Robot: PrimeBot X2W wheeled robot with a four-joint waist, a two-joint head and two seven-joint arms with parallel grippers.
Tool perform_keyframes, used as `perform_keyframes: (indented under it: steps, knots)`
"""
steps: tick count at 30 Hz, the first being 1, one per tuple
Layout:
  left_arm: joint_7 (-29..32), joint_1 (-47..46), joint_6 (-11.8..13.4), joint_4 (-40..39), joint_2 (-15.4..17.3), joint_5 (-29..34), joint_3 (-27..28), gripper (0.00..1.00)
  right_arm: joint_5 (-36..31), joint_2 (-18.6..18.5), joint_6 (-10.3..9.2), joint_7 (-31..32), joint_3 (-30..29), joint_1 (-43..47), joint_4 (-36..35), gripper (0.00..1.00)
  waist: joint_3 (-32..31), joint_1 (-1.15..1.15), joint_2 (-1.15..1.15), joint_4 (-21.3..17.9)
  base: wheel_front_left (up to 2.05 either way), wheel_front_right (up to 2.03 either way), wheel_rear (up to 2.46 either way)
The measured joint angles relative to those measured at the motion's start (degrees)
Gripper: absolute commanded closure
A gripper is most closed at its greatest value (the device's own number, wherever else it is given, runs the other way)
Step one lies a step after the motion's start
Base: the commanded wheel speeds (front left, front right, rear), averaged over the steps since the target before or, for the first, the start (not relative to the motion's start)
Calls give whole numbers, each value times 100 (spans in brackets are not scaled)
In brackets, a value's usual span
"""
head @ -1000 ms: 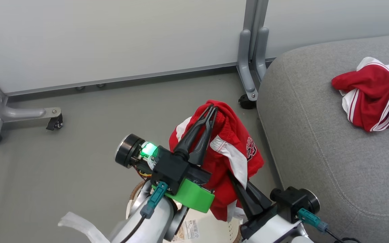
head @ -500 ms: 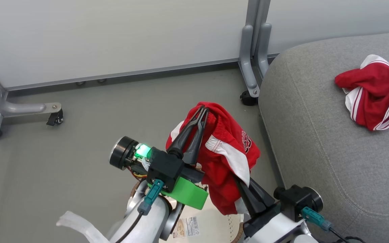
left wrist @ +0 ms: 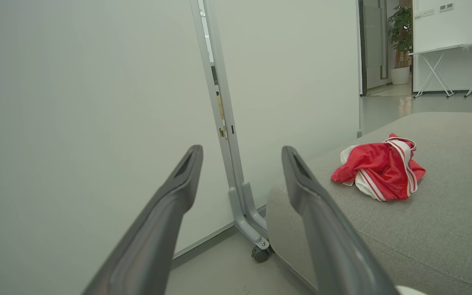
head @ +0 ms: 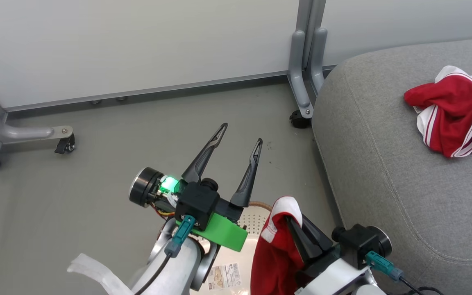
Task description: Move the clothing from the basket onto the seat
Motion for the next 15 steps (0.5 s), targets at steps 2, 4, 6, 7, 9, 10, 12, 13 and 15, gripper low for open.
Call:
perform_keyframes:
  steps: [2, 4, 6, 7, 9, 10, 12, 13, 15]
  knots:
    - [1, 0, -8, 12, 0, 12, 7, 0, 0, 1, 0, 0, -5, 0, 0, 100, 3, 0, 0, -2, 0, 0, 0]
    - [1, 0, -9, 12, 0, 12, 9, 0, 0, -1, 0, 0, -13, 0, -1, 100, 3, 0, 0, -3, 0, 0, 0]
    - [0, 0, -16, 5, 0, 12, 5, 0, 0, -5, 0, 0, -16, 1, -1, 100, 3, 0, 0, -2, 0, 0, 0]
    - [1, 1, -18, 3, 0, 12, 4, 0, -1, -8, 0, 0, -16, 1, -2, 100, 4, 0, 0, -2, 0, 0, 0]
    - [0, 8, -33, -2, -1, 12, 4, 0, -3, -14, 0, 0, -16, 1, -3, 100, 6, 0, 0, -2, 0, 0, 0]
    - [0, 17, -34, -3, -1, 13, 7, 0, -3, -16, 0, 0, -19, 1, -5, 100, 9, 0, 0, -3, 0, 0, 0]
    - [0, 49, -59, 0, -1, 40, 8, 0, -4, -21, 0, 0, -23, 1, -12, 100, 16, 0, 0, -4, 0, 0, 0]
    - [0, 77, -92, 24, -1, 35, 7, 0, -4, -22, 0, 0, -29, 0, -16, 100, 20, 0, 0, -5, 0, 0, 0]
    - [0, 93, -119, 43, 0, 30, 19, 0, -5, -24, 0, 0, -36, 0, -29, 100, 30, 0, 0, -6, 0, 0, 0]
